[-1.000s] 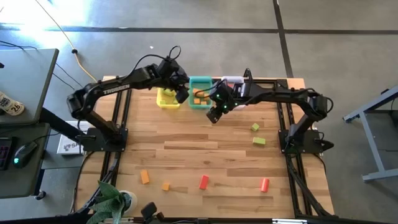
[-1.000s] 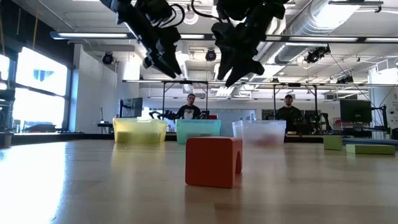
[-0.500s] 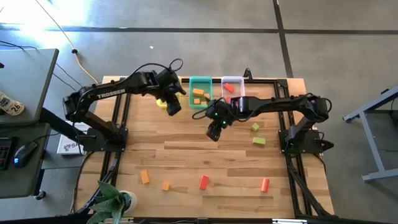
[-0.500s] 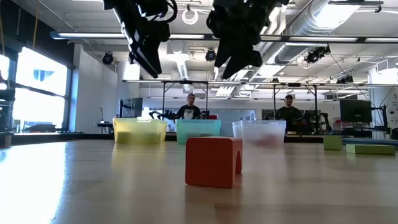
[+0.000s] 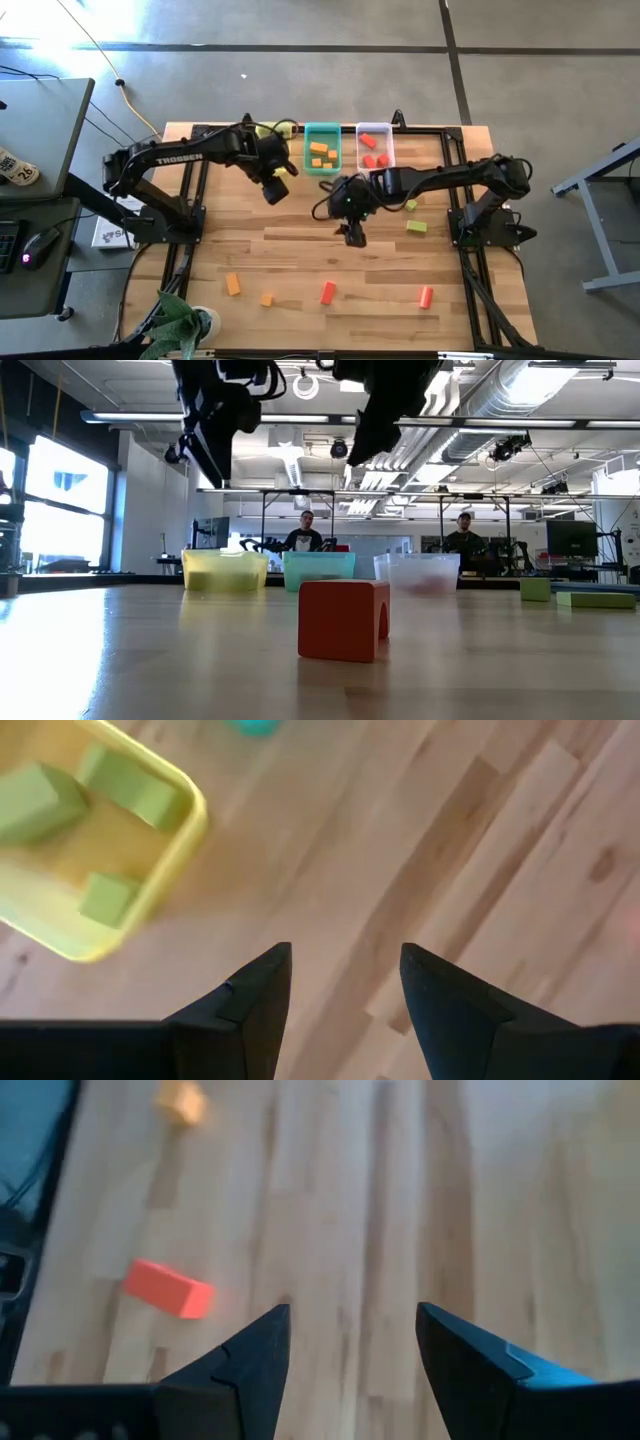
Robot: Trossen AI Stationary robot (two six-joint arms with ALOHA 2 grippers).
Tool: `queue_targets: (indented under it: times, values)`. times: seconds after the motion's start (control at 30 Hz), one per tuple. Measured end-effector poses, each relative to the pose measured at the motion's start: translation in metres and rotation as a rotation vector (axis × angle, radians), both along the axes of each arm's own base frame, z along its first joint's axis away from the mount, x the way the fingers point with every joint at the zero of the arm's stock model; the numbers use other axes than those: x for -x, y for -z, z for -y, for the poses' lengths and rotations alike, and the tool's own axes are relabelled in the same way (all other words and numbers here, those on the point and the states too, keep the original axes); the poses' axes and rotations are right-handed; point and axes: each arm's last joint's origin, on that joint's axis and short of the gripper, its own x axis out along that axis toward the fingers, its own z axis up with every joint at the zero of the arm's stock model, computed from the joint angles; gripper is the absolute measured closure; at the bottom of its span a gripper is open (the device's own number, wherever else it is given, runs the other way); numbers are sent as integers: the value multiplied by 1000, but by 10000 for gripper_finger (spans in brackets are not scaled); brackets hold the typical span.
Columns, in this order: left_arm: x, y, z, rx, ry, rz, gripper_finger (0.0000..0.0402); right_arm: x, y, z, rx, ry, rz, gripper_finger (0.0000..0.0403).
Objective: Sort & place blocks by color
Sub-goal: Put the orange block into the white bin
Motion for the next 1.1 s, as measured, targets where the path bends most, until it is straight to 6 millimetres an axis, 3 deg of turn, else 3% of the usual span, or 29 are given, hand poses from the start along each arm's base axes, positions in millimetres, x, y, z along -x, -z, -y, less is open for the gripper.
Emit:
queue_targets:
  times: [0.37, 0.77, 1.1]
  values:
    - [-11, 1, 40, 66, -52, -6, 224, -8, 0, -46, 103, -371, 174, 199]
    - [-19, 1, 89, 132, -101, 1, 224, -18, 30, -87, 235, -681, 224, 199]
    - [-20, 1, 112, 110, -150, 8, 224, -29, 65, -104, 246, -760, 182, 199]
